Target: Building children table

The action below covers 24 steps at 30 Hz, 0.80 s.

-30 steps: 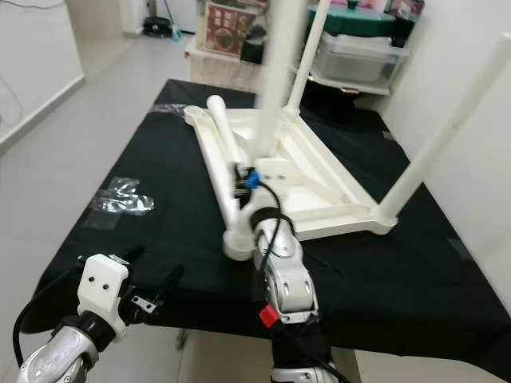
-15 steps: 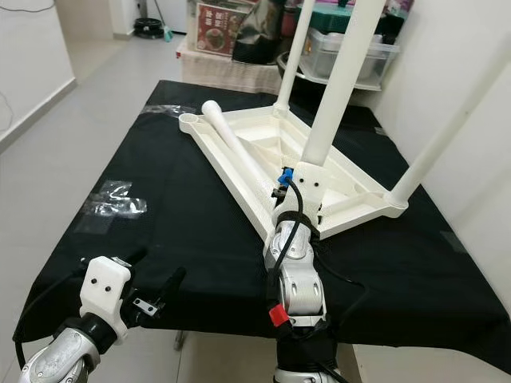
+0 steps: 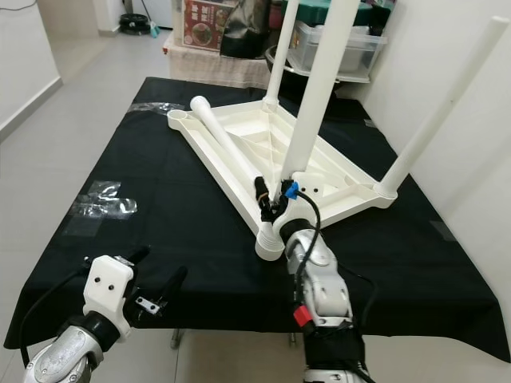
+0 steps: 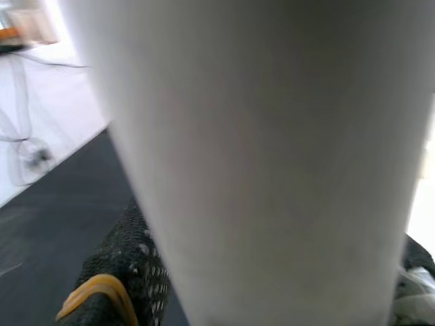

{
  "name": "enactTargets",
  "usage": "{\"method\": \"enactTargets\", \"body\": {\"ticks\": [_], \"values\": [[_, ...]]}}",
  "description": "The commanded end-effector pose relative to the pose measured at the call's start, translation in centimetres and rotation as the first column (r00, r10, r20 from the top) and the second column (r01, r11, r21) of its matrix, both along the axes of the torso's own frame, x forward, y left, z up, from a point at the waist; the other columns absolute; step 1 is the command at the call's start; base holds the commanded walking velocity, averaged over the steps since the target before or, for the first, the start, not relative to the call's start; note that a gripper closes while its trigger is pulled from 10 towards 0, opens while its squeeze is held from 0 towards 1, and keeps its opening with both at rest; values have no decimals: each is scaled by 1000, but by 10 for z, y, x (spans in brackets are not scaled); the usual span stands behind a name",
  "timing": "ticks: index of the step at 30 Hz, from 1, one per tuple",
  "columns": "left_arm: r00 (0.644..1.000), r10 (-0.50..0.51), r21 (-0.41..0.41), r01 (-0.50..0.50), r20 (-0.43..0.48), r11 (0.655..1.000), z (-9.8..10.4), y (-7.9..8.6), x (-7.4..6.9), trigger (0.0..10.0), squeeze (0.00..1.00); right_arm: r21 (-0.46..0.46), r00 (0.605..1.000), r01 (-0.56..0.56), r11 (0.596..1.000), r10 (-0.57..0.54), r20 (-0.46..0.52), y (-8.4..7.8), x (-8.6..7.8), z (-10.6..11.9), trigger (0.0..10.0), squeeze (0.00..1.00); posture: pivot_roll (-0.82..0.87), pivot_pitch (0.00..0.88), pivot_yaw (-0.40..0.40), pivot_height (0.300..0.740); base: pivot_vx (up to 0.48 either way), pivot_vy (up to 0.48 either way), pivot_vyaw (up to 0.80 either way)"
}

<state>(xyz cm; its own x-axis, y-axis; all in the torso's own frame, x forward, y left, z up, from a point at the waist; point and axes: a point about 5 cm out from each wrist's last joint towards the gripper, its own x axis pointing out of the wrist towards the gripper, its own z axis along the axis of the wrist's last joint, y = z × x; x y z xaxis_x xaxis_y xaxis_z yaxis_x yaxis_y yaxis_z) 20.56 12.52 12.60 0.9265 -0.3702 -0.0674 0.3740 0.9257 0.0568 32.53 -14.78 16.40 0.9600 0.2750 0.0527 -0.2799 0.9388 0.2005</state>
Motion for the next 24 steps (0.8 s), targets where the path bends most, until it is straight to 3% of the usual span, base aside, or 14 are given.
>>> {"method": "enactTargets", "body": {"ticks": [1, 3, 4, 6, 7, 9, 11, 12, 13, 14, 16, 17, 24], "values": [[1000, -9, -4, 9, -10, 1000, -3, -2, -1, 10000, 0, 6, 992, -122, 993, 122, 21, -6, 4, 2, 10000, 0, 104, 44, -135, 740, 0, 0, 0], [1000, -9, -4, 9, -10, 1000, -3, -2, -1, 10000, 0, 6, 992, -122, 993, 122, 21, -6, 4, 2, 10000, 0, 104, 44, -135, 740, 0, 0, 0], [1000, -23, -16, 23, -14, 1000, -2, -4, -3, 10000, 0, -5, 979, -204, 979, 204, 24, -10, 6, 3, 10000, 0, 105, 45, -136, 740, 0, 0, 0], [1000, -23, -16, 23, -14, 1000, -2, -4, -3, 10000, 0, -5, 979, -204, 979, 204, 24, -10, 6, 3, 10000, 0, 105, 45, -136, 740, 0, 0, 0], [999, -39, -25, 38, -17, 999, -2, -5, -5, 10000, 0, -2, 948, -318, 948, 318, 17, -14, 10, 7, 10000, 0, 108, 44, -136, 740, 0, 0, 0], [999, -39, -25, 38, -17, 999, -2, -5, -5, 10000, 0, -2, 948, -318, 948, 318, 17, -14, 10, 7, 10000, 0, 108, 44, -136, 740, 0, 0, 0], [998, -58, -38, 57, -24, 998, -4, -8, -7, 10000, 0, 19, 828, -560, 828, 560, 12, -15, 24, 24, 10000, 0, 132, 45, -138, 740, 0, 0, 0], [998, -58, -38, 57, -24, 998, -4, -8, -7, 10000, 0, 19, 828, -560, 828, 560, 12, -15, 24, 24, 10000, 0, 132, 45, -138, 740, 0, 0, 0], [998, -62, -40, 60, -26, 997, -4, -9, -7, 10000, 0, 24, 772, -635, 772, 635, 3, -14, 28, 30, 10000, 0, 141, 46, -145, 740, 0, 0, 0], [998, -62, -40, 60, -26, 997, -4, -9, -7, 10000, 0, 24, 772, -635, 772, 635, 3, -14, 28, 30, 10000, 0, 141, 46, -145, 740, 0, 0, 0], [998, -64, -44, 62, -28, 997, -4, -9, -8, 10000, 0, -7, 659, -753, 658, 753, -4, -9, 29, 36, 10000, 0, 161, 50, -150, 740, 0, 0, 0], [998, -64, -43, 63, -29, 997, -4, -9, -9, 10000, 0, -18, 625, -781, 624, 781, -6, -7, 30, 38, 10000, 0, 161, 50, -150, 740, 0, 0, 0], [998, -63, -41, 62, -31, 997, -4, -9, -11, 10000, 0, -55, 542, -837, 545, 838, 60, 2, 35, 54, 10000, 0, 171, 47, -154, 740, 0, 0, 0]]}}
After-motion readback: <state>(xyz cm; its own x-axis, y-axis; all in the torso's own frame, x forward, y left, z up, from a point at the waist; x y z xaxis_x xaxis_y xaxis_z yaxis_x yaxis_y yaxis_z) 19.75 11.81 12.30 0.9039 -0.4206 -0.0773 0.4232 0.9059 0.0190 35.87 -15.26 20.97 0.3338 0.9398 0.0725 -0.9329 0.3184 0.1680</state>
